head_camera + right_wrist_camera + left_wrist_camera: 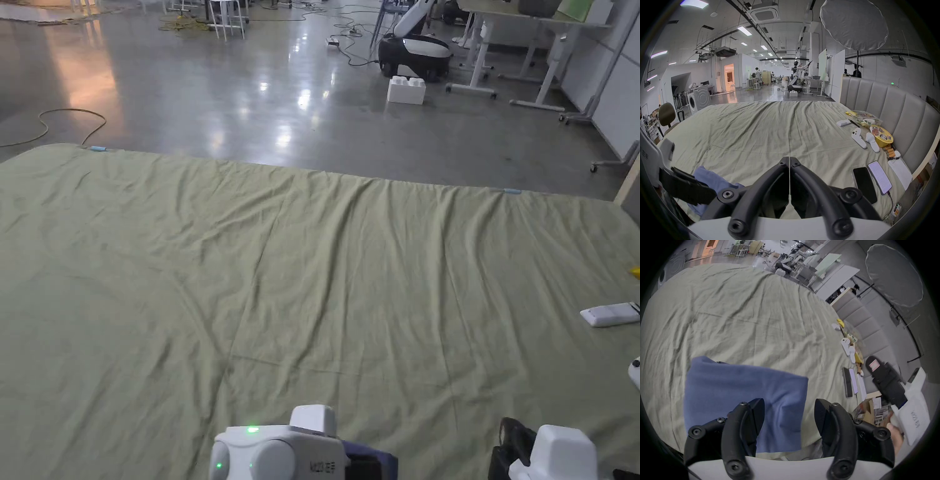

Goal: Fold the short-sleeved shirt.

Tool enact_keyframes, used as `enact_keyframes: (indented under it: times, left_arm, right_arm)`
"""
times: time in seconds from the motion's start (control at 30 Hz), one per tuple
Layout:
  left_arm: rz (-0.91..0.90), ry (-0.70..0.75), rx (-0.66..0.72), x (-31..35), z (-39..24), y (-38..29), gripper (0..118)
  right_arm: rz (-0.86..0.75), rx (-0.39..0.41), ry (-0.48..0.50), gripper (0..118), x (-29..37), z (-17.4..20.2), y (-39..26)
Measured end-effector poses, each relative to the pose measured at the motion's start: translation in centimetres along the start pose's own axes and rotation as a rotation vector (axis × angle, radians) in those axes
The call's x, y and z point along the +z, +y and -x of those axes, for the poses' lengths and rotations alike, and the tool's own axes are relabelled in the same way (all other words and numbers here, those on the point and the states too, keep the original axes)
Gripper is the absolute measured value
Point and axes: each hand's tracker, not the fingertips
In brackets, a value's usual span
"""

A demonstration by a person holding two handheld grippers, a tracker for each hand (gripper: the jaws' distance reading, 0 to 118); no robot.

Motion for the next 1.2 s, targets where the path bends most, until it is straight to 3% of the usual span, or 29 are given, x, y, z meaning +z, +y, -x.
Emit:
enact_keyframes:
  times: [0.13, 0.17, 0.2, 0.23, 0.33, 0.53, 0.77, 0.97, 1.2]
  left_arm:
    - [-0.040, -0.016, 0.013, 0.8, 0.6, 0.4, 58]
    - [-0.035, -0.010, 0.006, 0.6, 0.7, 0.4, 48]
    - [-0.015, 0.002, -0.006, 0.1, 0.7, 0.3, 26]
    - [0.019, 0.012, -0.010, -0.6, 0.7, 0.2, 15]
    - [0.115, 0.012, -0.028, -3.4, 0.7, -0.6, 15]
    - [0.099, -0.012, -0.002, -7.7, 1.0, -2.3, 11]
    - [0.042, -0.071, -0.005, -6.3, 2.1, -2.6, 9]
    - [-0.210, -0.096, -0.094, 0.7, 2.7, 1.0, 9]
    - [-0.610, 0.170, -0.294, 9.2, 3.0, 4.4, 9]
  right_arm:
    - [0.004, -0.002, -0.002, 1, 0.2, -0.2, -0.2]
    - [0.006, -0.002, -0.001, 1, 0.2, -0.2, -0.3]
    - [0.008, -0.002, -0.001, 1, 0.2, -0.2, -0.3]
    - [0.009, -0.002, -0.001, 1, 0.2, -0.2, -0.3]
    - [0.012, -0.004, -0.001, 1, 0.2, -0.2, -0.4]
    - [0.013, 0.005, -0.007, 1, 0.5, -0.3, -0.3]
    - [0.000, 0.012, -0.008, 1, 0.5, -0.3, 0.4]
    - [-0.102, 0.020, -0.001, 1, 0.9, 1.0, 2.3]
    - [-0.248, 0.037, -0.014, 1, 1.0, 3.3, 5.7]
